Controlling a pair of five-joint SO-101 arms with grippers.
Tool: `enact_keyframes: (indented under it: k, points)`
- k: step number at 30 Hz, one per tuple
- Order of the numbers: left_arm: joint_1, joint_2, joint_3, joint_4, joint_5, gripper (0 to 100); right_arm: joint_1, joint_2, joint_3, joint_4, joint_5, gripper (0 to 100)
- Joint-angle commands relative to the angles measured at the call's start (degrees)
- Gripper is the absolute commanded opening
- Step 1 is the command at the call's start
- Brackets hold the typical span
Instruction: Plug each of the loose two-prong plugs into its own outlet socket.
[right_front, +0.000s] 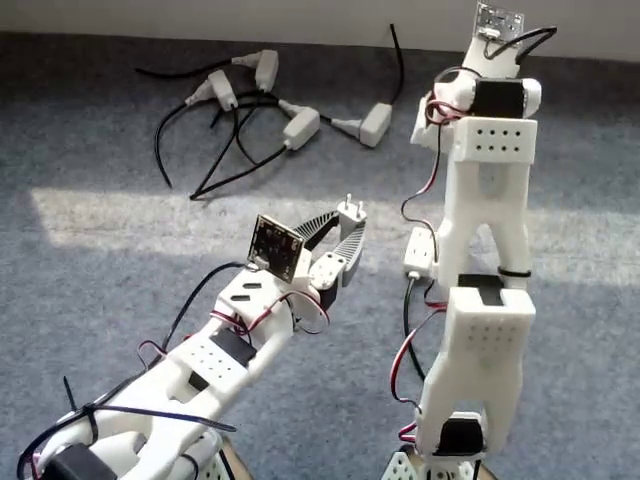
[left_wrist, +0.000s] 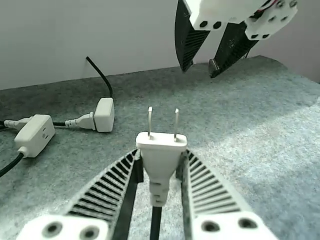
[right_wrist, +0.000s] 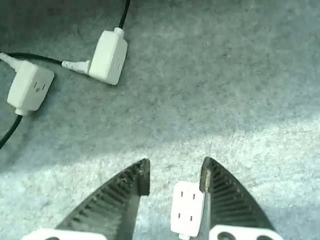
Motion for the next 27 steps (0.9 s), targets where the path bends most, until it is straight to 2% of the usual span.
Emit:
enact_keyframes:
  k: [1, 4, 9, 13, 19, 22, 27]
  points:
    - [0.66, -5.67, 1.36, -1.23, 0.09, 1, -3.30, -15.69, 8.66, 2.42, 0.79, 17.3]
    - [0.48, -9.63, 3.03, -1.14, 0.09, 1, -5.76, -25.10, 15.78, 2.33, 1.14, 17.3]
    - [0.48, -13.23, 4.35, -1.05, 0.09, 1, -13.85, -35.30, 24.22, 2.33, 9.14, 14.9]
    - [0.48, -13.23, 4.18, -1.05, -0.09, 1, -16.92, -39.52, 26.51, 2.33, 12.13, 7.9]
    - [0.48, -13.23, 4.00, -1.05, 0.00, 1, -19.65, -46.29, 28.35, 2.42, 15.56, 6.9]
    - [0.48, -13.23, 4.00, -1.05, 0.00, 1, -23.43, -49.36, 32.75, 2.42, 17.85, 0.2]
    - [0.66, -13.58, 4.00, -1.05, 0.00, 1, -28.18, -48.84, 38.64, 2.33, 18.90, 1.4]
